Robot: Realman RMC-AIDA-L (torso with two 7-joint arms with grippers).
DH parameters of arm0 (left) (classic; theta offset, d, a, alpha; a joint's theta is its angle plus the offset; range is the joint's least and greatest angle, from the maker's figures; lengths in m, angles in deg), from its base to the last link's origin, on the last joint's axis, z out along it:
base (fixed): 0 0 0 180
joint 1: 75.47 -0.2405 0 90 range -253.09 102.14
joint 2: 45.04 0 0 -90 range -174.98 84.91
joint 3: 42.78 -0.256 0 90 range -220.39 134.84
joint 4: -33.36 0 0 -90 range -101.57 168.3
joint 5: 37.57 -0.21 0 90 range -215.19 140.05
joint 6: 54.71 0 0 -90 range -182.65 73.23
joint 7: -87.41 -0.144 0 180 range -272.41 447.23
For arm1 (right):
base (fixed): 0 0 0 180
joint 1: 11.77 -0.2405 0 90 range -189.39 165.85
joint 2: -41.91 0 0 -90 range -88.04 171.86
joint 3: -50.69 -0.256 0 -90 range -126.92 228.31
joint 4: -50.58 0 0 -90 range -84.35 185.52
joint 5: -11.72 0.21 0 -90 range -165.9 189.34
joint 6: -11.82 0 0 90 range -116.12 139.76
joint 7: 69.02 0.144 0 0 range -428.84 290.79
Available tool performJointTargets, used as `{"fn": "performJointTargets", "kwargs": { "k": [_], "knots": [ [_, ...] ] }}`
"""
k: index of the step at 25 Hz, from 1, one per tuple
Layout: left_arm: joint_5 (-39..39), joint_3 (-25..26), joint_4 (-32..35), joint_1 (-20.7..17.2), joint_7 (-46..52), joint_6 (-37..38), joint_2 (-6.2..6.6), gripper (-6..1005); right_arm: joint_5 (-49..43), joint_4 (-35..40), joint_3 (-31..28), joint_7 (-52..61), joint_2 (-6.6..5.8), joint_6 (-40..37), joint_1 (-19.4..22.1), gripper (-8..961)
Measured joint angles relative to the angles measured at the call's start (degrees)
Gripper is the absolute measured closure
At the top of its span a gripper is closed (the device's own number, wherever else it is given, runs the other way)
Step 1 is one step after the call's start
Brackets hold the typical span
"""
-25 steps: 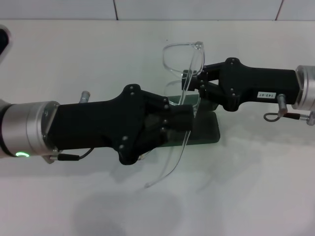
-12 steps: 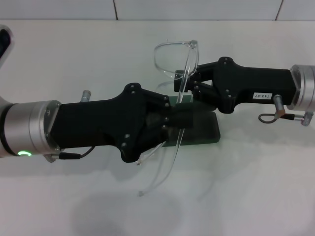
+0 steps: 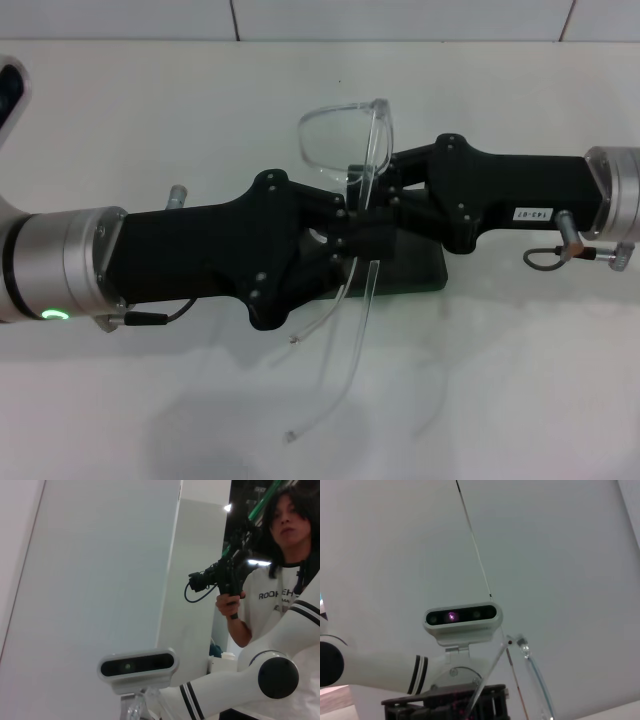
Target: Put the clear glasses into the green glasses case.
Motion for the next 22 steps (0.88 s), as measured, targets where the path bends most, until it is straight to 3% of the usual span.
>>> {"fn": "performJointTargets", "kwargs": {
  "k": [14,22],
  "knots": [
    [0.18,0.09,-0.18,0.09,-0.5,-0.46,0.0,936,2.85,0.21,3.67,-0.01,0.0,-0.82,0.11,853],
    [0.19,0.24,-0.18,-0.02,-0.51,-0.75,0.0,936,3.01,0.26,2.34,-0.66,-0.29,0.24,0.96,854]
  ]
}}
